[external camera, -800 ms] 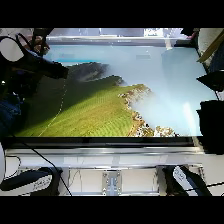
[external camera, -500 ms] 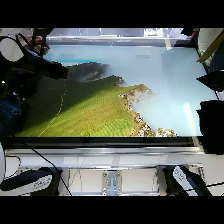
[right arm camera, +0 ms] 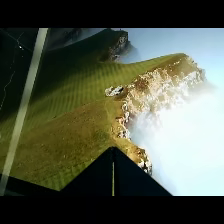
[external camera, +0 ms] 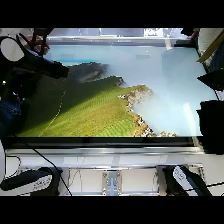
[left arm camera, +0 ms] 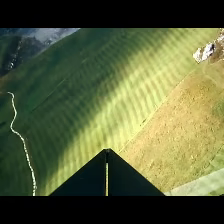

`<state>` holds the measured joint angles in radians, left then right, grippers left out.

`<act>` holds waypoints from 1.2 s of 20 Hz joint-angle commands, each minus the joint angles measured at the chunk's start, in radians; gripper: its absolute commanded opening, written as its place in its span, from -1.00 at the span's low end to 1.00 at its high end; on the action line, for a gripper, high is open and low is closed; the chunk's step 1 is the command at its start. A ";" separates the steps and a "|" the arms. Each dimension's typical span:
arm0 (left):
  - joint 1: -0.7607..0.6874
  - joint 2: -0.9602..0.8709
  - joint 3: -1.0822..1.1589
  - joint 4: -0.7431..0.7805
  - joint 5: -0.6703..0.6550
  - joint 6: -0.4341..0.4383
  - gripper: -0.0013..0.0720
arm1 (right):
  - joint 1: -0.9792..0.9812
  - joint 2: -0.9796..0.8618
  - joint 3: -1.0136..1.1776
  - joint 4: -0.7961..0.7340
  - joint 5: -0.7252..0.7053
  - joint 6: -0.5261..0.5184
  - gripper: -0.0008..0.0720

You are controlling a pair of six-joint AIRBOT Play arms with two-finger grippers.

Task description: Fold the clothes and pants, and hang the long-sleeved shirts on hangers.

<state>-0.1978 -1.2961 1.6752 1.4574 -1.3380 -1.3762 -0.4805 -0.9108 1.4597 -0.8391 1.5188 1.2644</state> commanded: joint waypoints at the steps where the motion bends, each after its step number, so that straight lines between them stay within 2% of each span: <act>1: 0.002 -0.029 0.000 0.257 0.055 -0.030 -0.83 | 0.001 -0.002 0.002 -0.002 -0.122 -0.002 -0.83; 2: 0.011 -0.042 0.000 0.447 0.066 -0.106 -0.76 | 0.001 -0.001 0.002 -0.002 -0.181 -0.001 -0.83; 3: 0.032 -0.053 0.000 0.611 0.077 -0.172 -0.42 | 0.001 -0.001 0.002 -0.001 -0.219 -0.001 -0.83; 4: 0.067 -0.058 0.000 0.729 0.103 -0.228 0.14 | 0.001 -0.002 0.002 0.002 -0.244 0.002 -0.83; 5: 0.126 -0.063 0.000 0.797 0.142 -0.299 0.34 | 0.001 -0.001 0.002 0.006 -0.248 0.002 -0.83; 7: 0.286 -0.080 0.000 0.755 0.173 -0.407 0.34 | 0.001 -0.001 0.002 0.005 -0.242 0.002 -0.83; 8: 0.367 -0.097 0.000 0.693 0.157 -0.413 0.36 | 0.001 -0.001 0.002 0.005 -0.243 0.002 -0.83; 11: 0.576 -0.179 0.000 0.424 0.125 -0.412 0.68 | 0.001 -0.002 0.002 0.002 -0.265 0.001 -0.83; 13: 0.641 -0.262 0.000 0.356 0.127 -0.412 0.92 | 0.001 -0.002 0.001 -0.016 -0.238 0.001 -0.83; 17: 0.630 -0.447 0.000 0.389 0.172 -0.348 0.95 | 0.001 -0.002 0.001 -0.023 -0.161 0.015 -0.75; 22: 0.558 -0.582 0.002 0.492 0.353 -0.349 0.95 | 0.001 -0.002 0.001 -0.022 -0.150 0.036 -0.71; 24: 0.542 -0.607 0.004 0.579 0.376 -0.380 0.95 | 0.001 -0.002 0.001 -0.023 -0.150 0.035 -0.71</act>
<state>0.3672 -1.8488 1.6775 1.9438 -1.0382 -1.7336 -0.4801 -0.9127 1.4601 -0.8616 1.3617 1.2949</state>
